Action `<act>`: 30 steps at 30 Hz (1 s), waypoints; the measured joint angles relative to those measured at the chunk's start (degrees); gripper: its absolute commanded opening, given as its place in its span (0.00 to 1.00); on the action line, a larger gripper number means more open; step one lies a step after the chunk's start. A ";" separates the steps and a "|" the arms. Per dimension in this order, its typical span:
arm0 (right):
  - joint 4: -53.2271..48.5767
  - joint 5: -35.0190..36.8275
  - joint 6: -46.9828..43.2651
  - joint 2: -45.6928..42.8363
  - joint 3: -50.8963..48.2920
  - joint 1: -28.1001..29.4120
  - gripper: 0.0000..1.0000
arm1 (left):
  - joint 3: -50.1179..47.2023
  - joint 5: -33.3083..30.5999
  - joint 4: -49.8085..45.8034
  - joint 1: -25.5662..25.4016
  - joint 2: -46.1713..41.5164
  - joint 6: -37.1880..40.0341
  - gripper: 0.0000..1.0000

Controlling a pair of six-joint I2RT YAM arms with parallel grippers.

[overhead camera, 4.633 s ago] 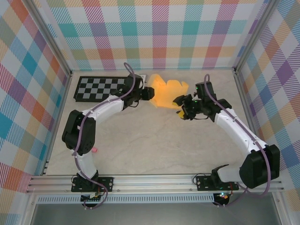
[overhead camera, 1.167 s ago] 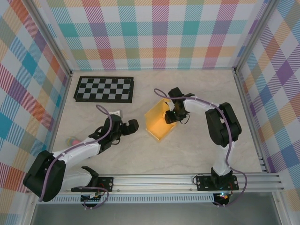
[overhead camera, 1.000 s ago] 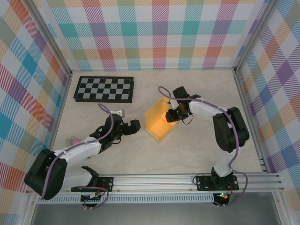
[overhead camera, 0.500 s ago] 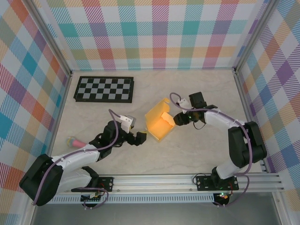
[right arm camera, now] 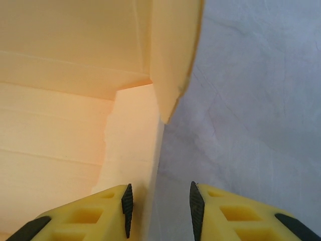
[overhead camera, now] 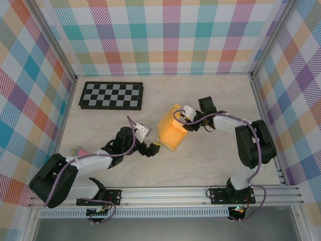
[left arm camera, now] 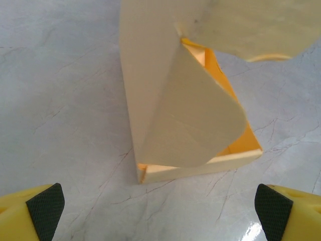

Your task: Fold the paper box

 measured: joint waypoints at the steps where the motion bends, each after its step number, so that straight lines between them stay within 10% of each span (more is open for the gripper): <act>1: -0.44 -0.02 -0.59 0.59 0.96 0.07 0.37 | 0.15 0.26 0.20 0.00 0.61 -0.24 1.00; 8: -1.73 4.94 -5.31 2.82 1.86 3.41 0.22 | 0.72 1.33 1.81 0.00 4.17 -0.85 1.00; 30: 0.22 23.67 -16.22 2.67 0.92 8.04 0.21 | 6.78 5.20 8.00 6.49 10.60 -9.53 1.00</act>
